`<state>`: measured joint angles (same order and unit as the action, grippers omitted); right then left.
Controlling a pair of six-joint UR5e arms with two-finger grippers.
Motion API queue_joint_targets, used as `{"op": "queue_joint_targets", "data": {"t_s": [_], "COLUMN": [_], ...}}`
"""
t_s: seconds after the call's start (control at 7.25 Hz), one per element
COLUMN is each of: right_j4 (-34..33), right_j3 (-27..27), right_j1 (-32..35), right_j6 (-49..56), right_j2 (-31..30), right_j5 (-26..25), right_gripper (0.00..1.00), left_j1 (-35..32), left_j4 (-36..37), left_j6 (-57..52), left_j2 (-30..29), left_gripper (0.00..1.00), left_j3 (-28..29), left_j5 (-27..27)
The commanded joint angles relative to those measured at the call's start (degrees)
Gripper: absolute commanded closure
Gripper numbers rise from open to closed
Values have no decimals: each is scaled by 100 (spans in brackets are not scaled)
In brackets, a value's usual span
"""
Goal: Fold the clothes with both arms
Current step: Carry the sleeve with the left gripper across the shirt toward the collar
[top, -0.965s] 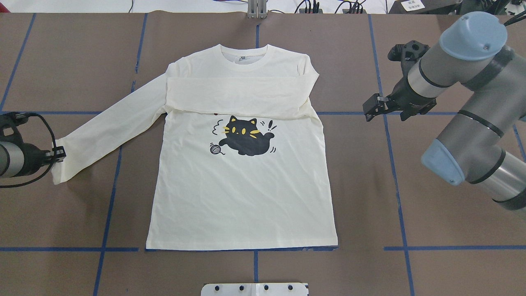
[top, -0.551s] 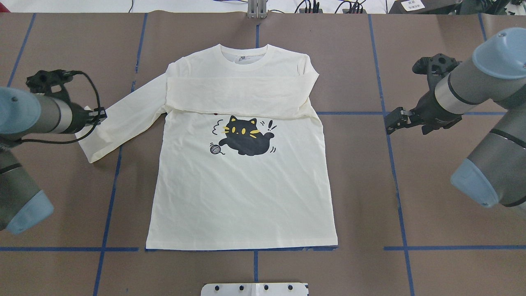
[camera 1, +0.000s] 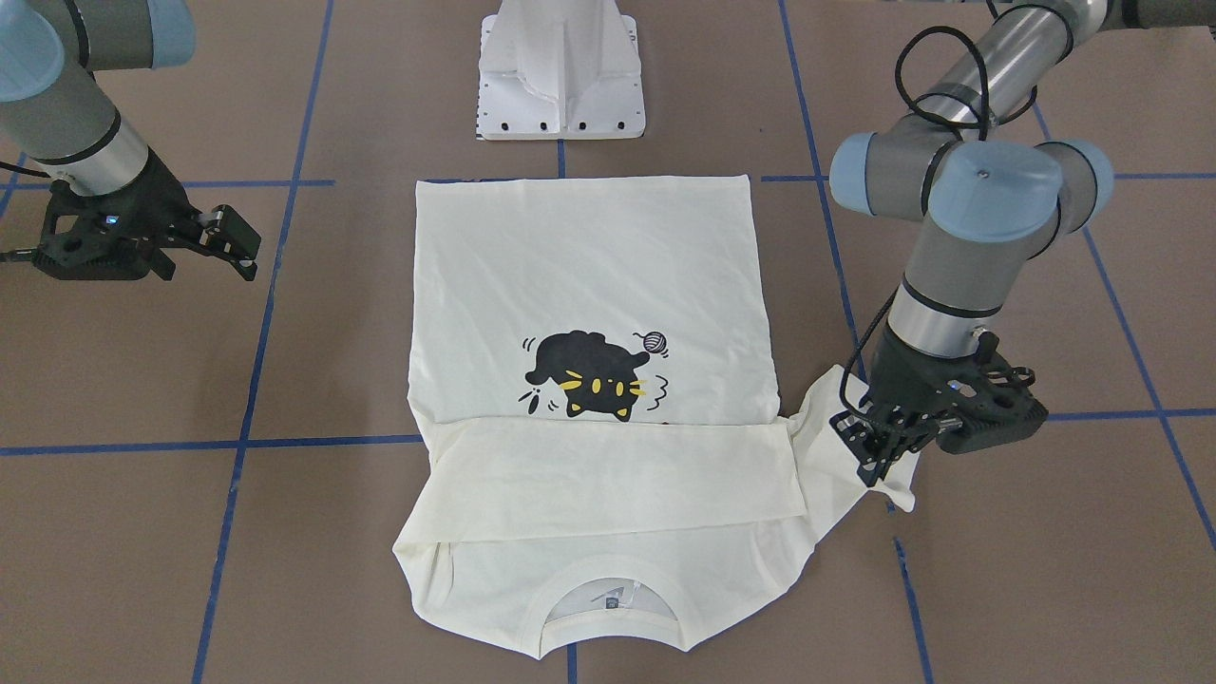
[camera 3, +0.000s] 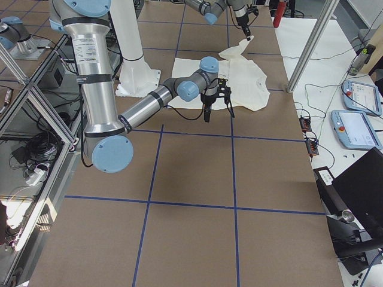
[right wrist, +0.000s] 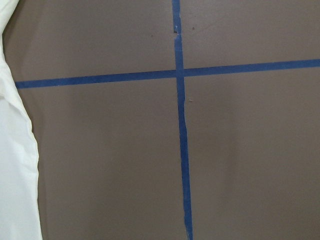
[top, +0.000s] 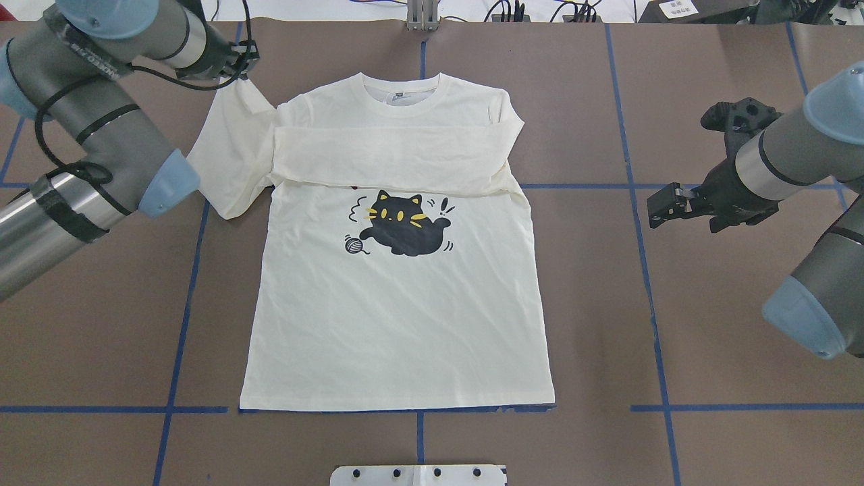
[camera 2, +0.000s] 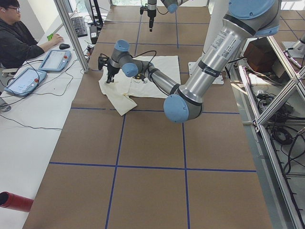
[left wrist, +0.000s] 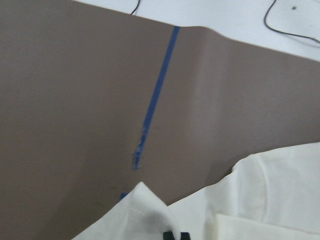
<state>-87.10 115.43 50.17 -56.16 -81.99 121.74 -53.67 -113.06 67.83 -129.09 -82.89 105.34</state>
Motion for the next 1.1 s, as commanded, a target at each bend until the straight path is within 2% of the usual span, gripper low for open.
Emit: {"op": "queue_joint_targets", "data": {"t_s": [0.0, 0.28, 0.69, 0.97], "right_j4": [0, 0, 0, 0], "right_j3": [-29, -47, -108, -161], "right_j1": [-7, 1, -7, -7], "right_j6": [-35, -35, -35, -27], "right_j2": [7, 7, 16, 7], "right_j5": [-1, 8, 8, 8], "right_gripper": [0, 0, 0, 0], "left_j1": [293, 804, 1095, 1244], "left_j4": [-172, -181, -532, -1076], "left_j6": [37, 133, 178, 413], "left_j2": [-1166, -1819, -2312, -2506], "left_gripper": [100, 100, 100, 100], "left_j3": [630, 1114, 1712, 2187], "left_j5": [180, 136, -118, -145]}}
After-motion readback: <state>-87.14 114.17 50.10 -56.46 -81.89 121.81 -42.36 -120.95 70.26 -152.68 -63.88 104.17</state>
